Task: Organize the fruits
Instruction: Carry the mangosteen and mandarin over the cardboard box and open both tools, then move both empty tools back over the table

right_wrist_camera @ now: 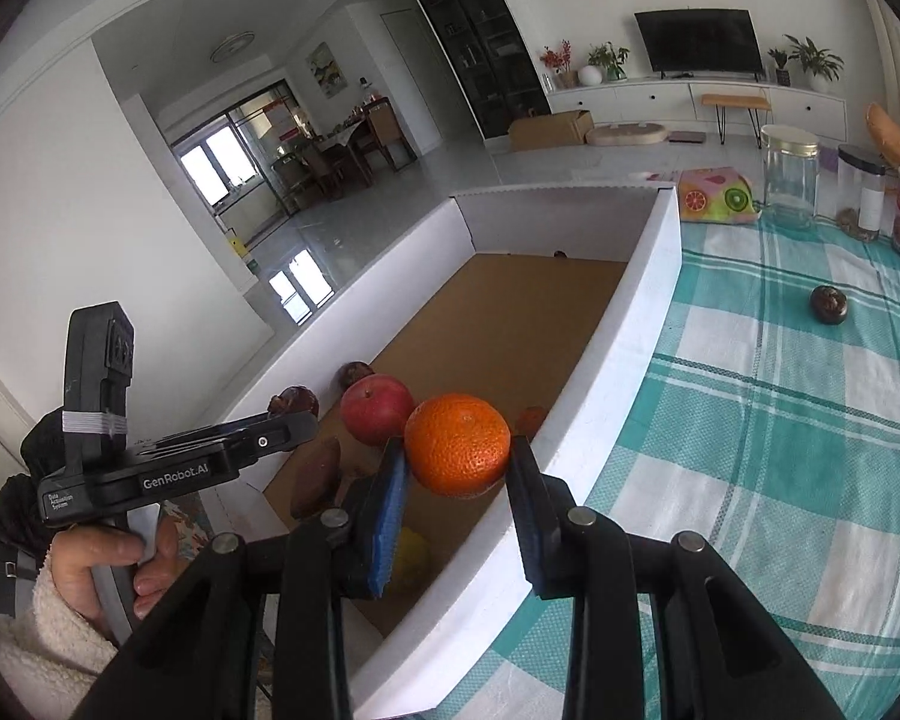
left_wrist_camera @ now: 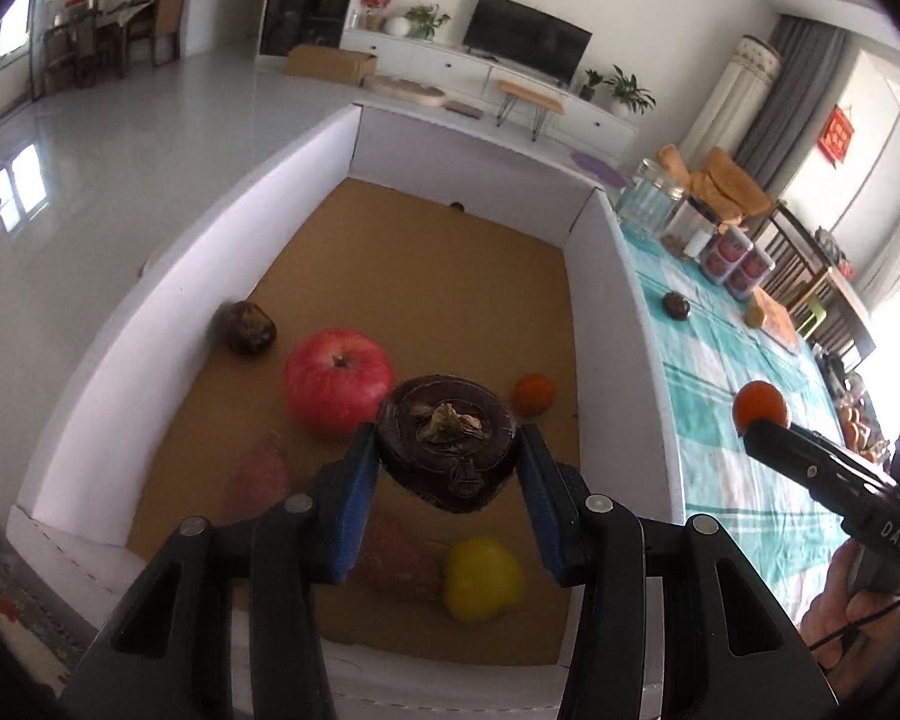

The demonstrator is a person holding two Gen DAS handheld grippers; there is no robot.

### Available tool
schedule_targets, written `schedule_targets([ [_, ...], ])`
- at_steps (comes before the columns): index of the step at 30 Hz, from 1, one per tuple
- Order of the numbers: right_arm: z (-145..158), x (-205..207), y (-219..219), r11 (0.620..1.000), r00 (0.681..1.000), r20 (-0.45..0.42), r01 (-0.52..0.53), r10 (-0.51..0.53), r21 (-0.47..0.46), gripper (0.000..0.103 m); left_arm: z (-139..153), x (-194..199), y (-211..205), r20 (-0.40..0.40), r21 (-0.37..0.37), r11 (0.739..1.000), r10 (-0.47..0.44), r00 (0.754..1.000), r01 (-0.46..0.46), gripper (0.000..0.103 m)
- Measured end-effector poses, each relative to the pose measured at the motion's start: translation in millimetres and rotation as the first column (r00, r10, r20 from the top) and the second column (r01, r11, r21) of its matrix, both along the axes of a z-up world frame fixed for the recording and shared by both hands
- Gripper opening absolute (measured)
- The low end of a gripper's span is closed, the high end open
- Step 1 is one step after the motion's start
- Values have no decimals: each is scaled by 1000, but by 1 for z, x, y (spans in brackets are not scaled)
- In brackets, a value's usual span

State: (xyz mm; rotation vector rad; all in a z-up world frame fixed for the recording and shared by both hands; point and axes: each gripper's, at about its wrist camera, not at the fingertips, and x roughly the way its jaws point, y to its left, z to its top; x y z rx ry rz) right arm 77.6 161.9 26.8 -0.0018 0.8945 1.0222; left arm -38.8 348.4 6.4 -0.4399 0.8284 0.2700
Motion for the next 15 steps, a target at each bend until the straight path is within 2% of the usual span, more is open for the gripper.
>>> schedule_targets([
  [6,-20,5,23,995,994,-68,-91,88,-51,33,-5,9,-11,-38,26,999,-45,998,46,48],
  [10,-31,-1,46,988,993,-63,-108,102,-108,37,-4,7,-10,-64,67,997,-23,998,27,50],
  [11,-33,0,48,988,992,-74,-108,100,-106,48,-4,6,-10,-73,85,996,-14,997,20,59],
  [12,-33,1,46,991,992,-86,-104,96,-86,62,-2,5,-11,-78,109,994,-2,997,11,77],
  [14,-27,4,34,996,994,-80,-77,74,-39,66,4,1,-14,-63,163,987,23,998,-12,92],
  [15,-22,5,25,998,997,-63,-57,55,-31,66,7,-1,-17,-50,179,984,25,998,-16,92],
])
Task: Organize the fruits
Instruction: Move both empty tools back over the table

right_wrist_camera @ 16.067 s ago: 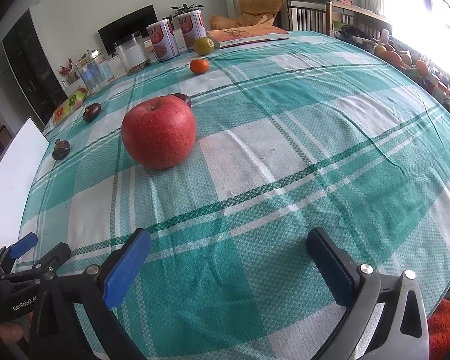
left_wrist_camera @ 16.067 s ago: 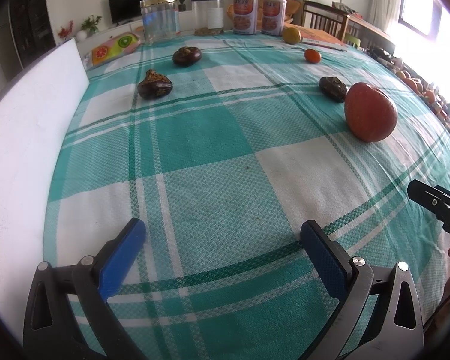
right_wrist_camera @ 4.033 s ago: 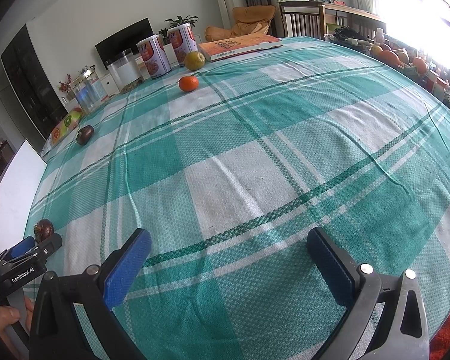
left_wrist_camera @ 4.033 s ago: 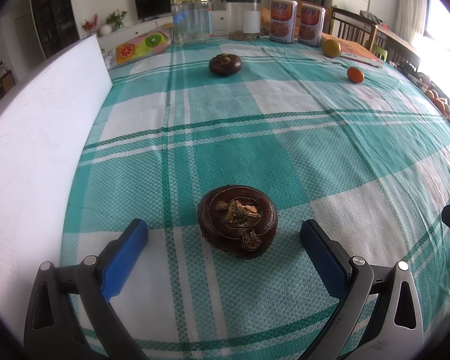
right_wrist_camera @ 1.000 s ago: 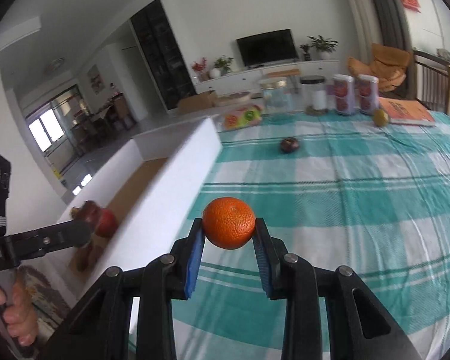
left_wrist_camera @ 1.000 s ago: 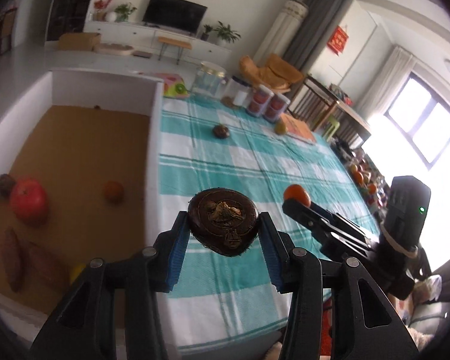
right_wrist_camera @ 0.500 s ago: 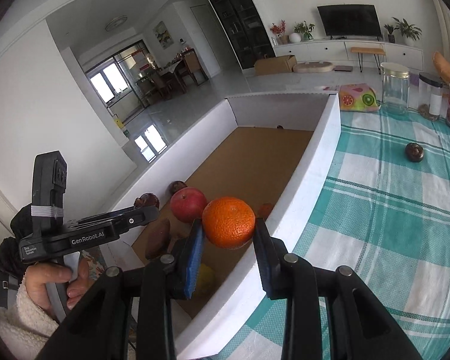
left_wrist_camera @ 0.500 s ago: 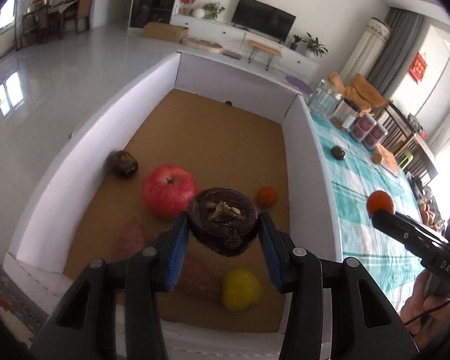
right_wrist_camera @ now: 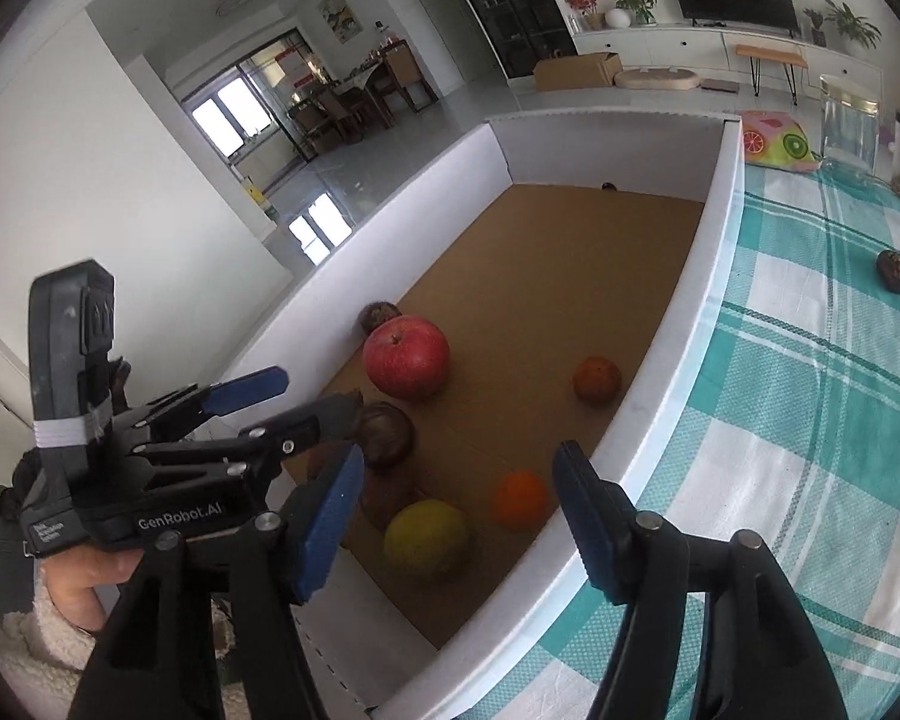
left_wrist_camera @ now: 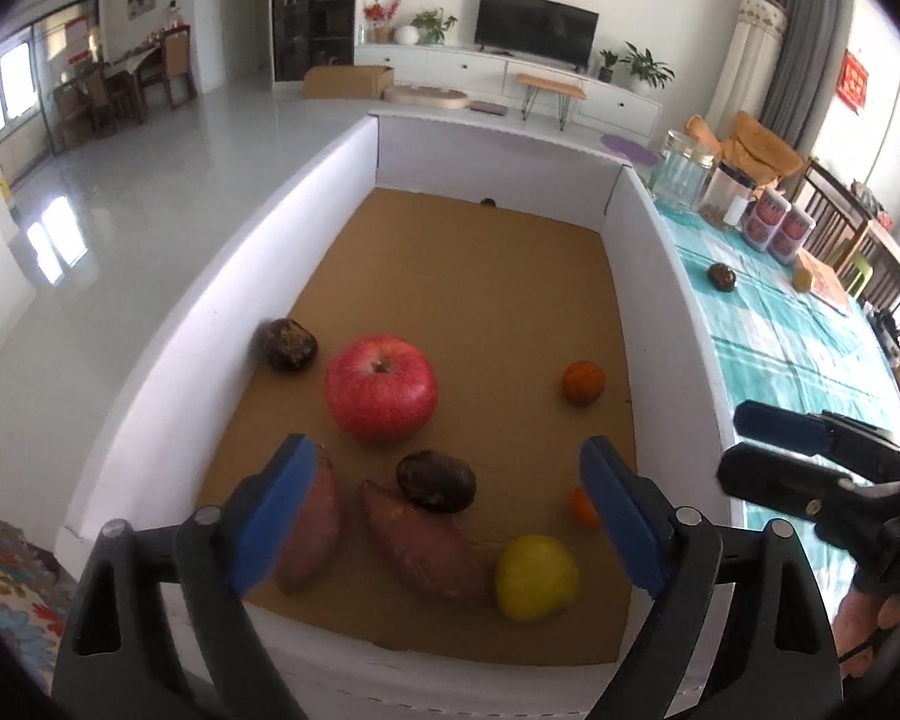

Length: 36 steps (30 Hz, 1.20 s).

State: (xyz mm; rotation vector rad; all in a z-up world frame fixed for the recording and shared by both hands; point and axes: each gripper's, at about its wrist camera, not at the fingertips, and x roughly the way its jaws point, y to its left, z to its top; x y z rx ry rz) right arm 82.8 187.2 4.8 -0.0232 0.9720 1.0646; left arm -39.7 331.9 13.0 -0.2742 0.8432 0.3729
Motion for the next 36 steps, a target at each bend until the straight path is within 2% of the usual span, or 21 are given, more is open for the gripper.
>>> schedule_targets([
  [1,4,2,-11,1000,999,23,24,-25,5,68,3,0,-3,9,6,1000,-6,1000,6,92],
  [4,11,12,-61,988,983,104,151,-151,16,85,7,5,-20,47,-24,998,-52,998,53,93],
  [6,1,22,-102,962,949,169,271,-265,-17,100,10,12,-40,74,-54,992,-113,991,117,93],
  [7,-9,29,-124,941,926,203,335,-319,-51,100,11,17,-52,84,-65,986,-150,985,156,93],
  [9,-36,41,-166,876,870,271,459,-411,-145,100,11,28,-85,94,-79,966,-240,966,247,94],
  [11,-64,55,-207,788,810,312,572,-497,-229,100,9,41,-122,90,-91,933,-341,936,348,95],
  [15,-89,63,-283,646,687,304,726,-660,-236,100,-11,71,-195,68,-121,852,-505,861,509,96],
  [17,-95,60,-307,589,627,326,778,-708,-217,100,-30,92,-220,44,-134,836,-531,846,532,96],
  [19,-99,57,-326,537,578,297,816,-760,-214,100,-49,112,-236,34,-120,848,-516,856,517,96],
  [20,-98,57,-332,534,569,270,822,-777,-197,100,-58,121,-243,21,-110,860,-500,866,499,96],
  [23,-96,55,-335,505,542,302,840,-784,-197,100,-75,149,-251,15,-73,882,-466,885,466,96],
  [30,-105,62,-334,511,559,267,828,-785,-230,100,-105,192,-259,-69,48,901,-428,901,431,96],
  [33,-109,65,-340,513,558,224,827,-799,-231,100,-118,203,-255,-119,52,911,-401,908,409,98],
  [36,-109,64,-343,514,554,205,830,-807,-216,100,-119,201,-252,-99,64,916,-388,916,395,99],
])
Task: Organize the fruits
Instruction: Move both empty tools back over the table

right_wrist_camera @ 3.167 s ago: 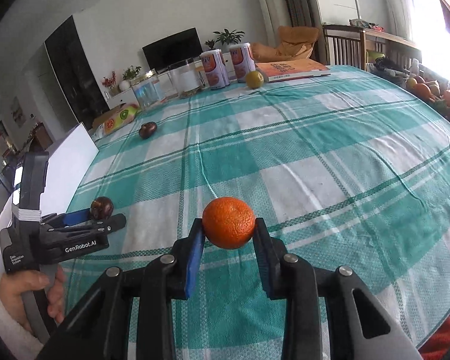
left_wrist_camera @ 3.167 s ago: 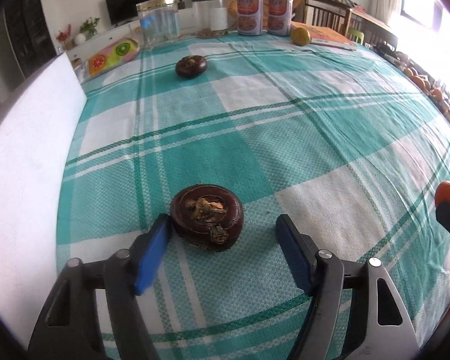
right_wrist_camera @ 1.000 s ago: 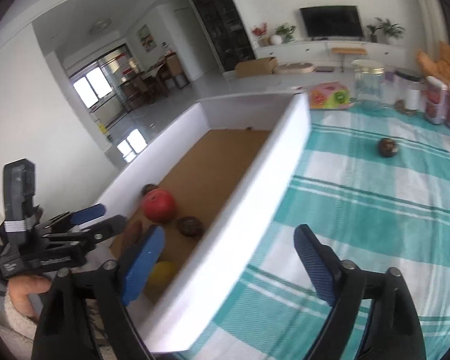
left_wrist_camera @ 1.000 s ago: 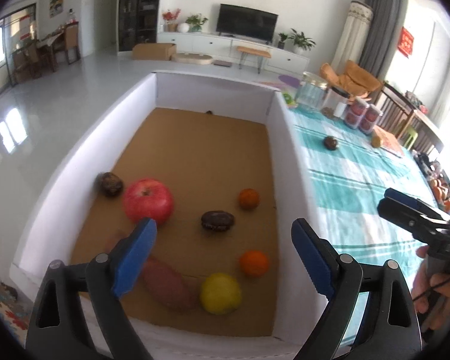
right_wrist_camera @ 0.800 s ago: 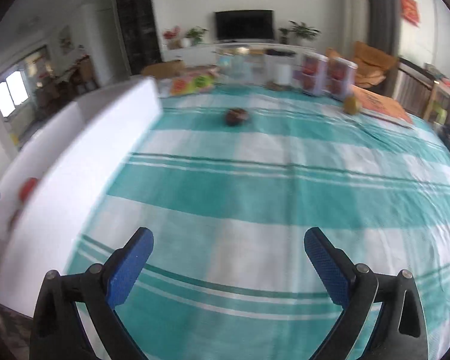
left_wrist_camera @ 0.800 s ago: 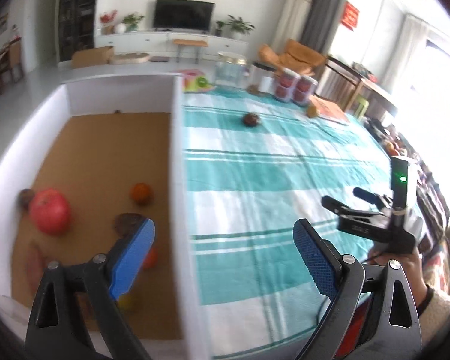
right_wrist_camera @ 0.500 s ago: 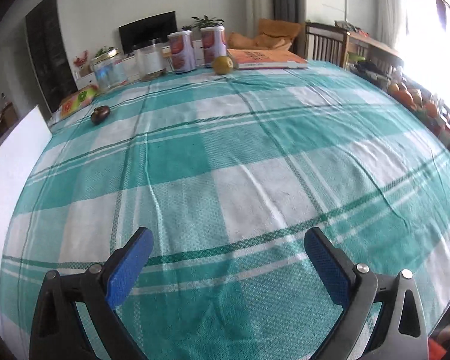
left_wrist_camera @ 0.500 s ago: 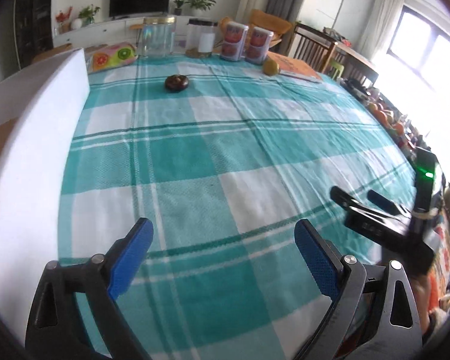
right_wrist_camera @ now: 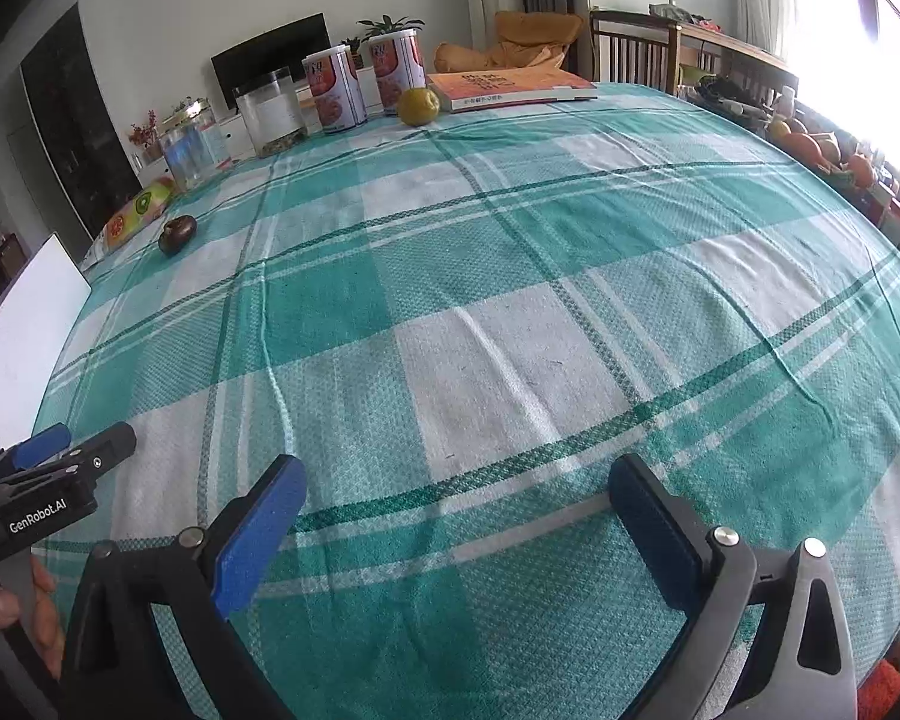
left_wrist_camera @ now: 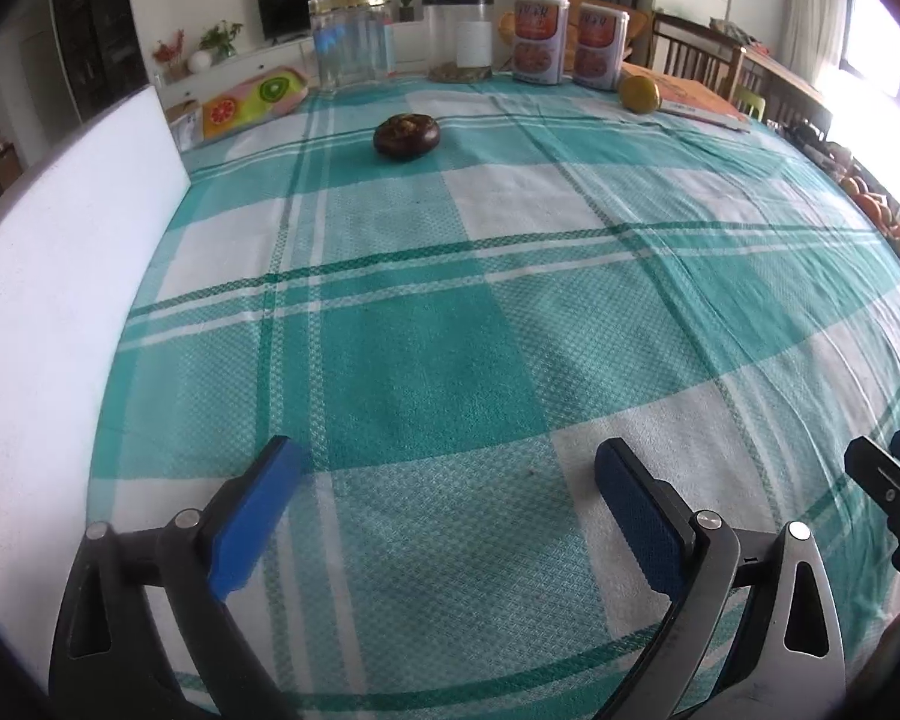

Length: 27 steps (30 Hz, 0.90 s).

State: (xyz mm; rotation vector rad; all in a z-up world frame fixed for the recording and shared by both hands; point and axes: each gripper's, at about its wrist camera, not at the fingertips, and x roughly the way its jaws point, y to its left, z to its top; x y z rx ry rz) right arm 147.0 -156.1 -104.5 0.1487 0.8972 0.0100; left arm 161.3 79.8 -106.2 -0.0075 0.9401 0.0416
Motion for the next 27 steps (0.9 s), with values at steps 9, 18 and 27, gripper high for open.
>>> schedule_targets([
  [9,0,1,3,1000,1000,-12,-10,10,-13,103,-2,0,-1,-3,0,1000,-21,1000,21,102],
  [18,-2,1,4,1000,1000,-14,-11,11,-17,103,-2,-2,-1,-5,2,999,-36,999,36,102],
  [27,-3,2,5,999,1000,-20,-13,12,-29,103,2,8,1,-78,-9,1000,-21,997,21,101],
])
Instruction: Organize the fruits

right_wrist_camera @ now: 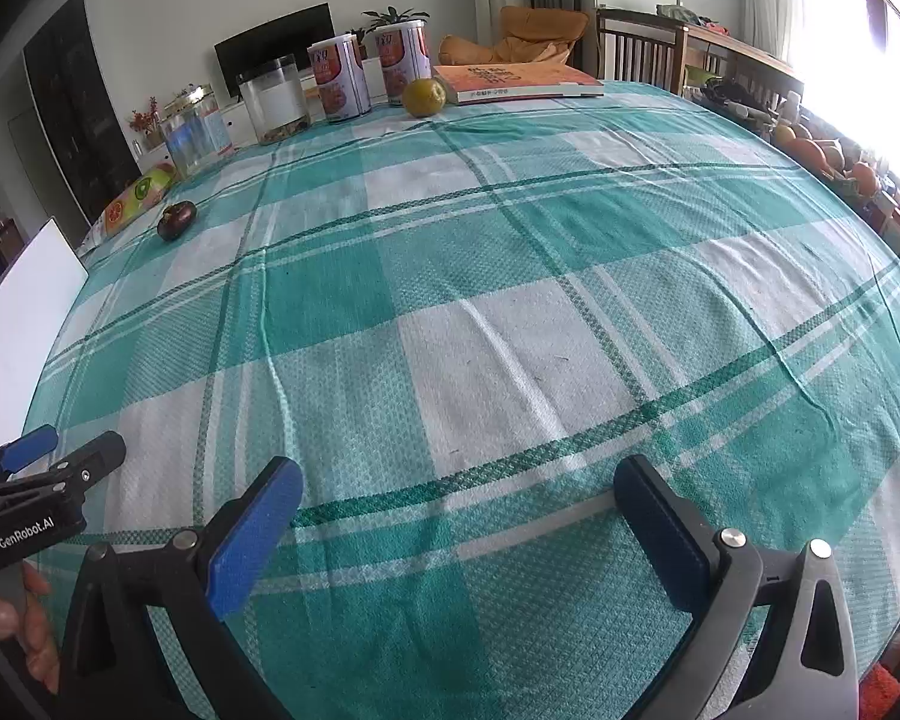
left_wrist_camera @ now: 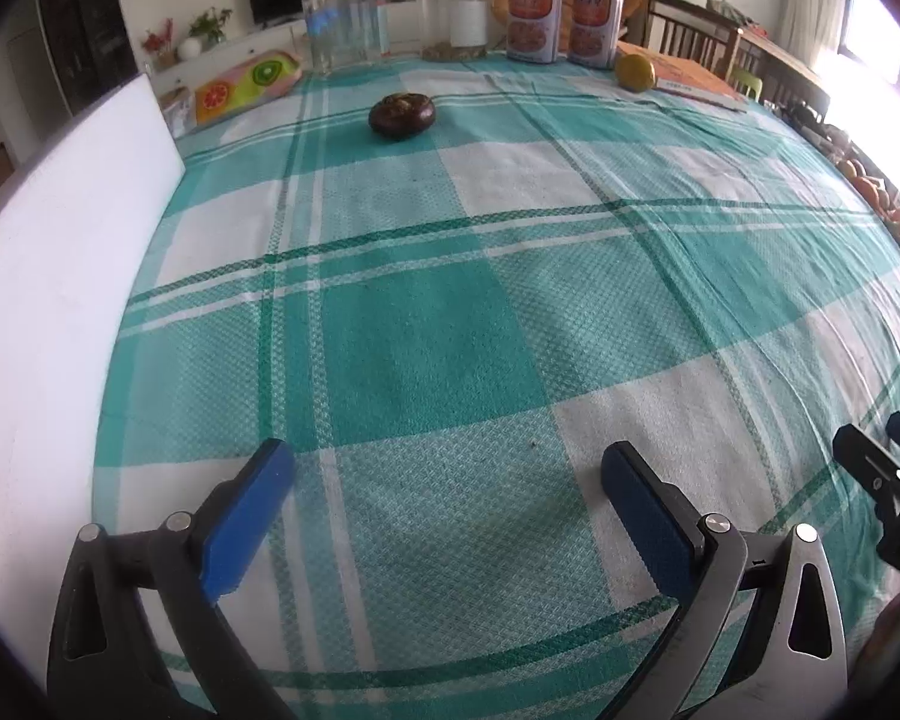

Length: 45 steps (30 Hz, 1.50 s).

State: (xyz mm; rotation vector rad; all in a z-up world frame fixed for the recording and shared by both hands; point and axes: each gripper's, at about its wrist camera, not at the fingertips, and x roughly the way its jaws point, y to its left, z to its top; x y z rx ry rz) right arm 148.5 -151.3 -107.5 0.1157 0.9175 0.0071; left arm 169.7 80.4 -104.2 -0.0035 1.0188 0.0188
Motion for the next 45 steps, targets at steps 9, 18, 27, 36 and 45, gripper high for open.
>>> schedule_targets([
  [9,0,1,2,1000,1000,-8,-4,4,-17,103,32,129,27,67,-160,986,46,997,-35,100],
  [18,0,3,5,999,1000,-18,-8,8,-39,103,13,200,42,55,-120,986,124,991,-116,89],
  [27,0,4,6,998,1000,-24,-10,9,-54,103,15,180,38,116,-70,992,109,987,-101,50],
  [36,0,3,7,999,1000,-21,-10,9,-48,103,32,41,-3,66,-126,991,-32,997,40,50],
  [45,0,2,6,999,1000,-20,-10,9,-47,103,15,-33,-32,69,-32,991,-127,989,130,54],
])
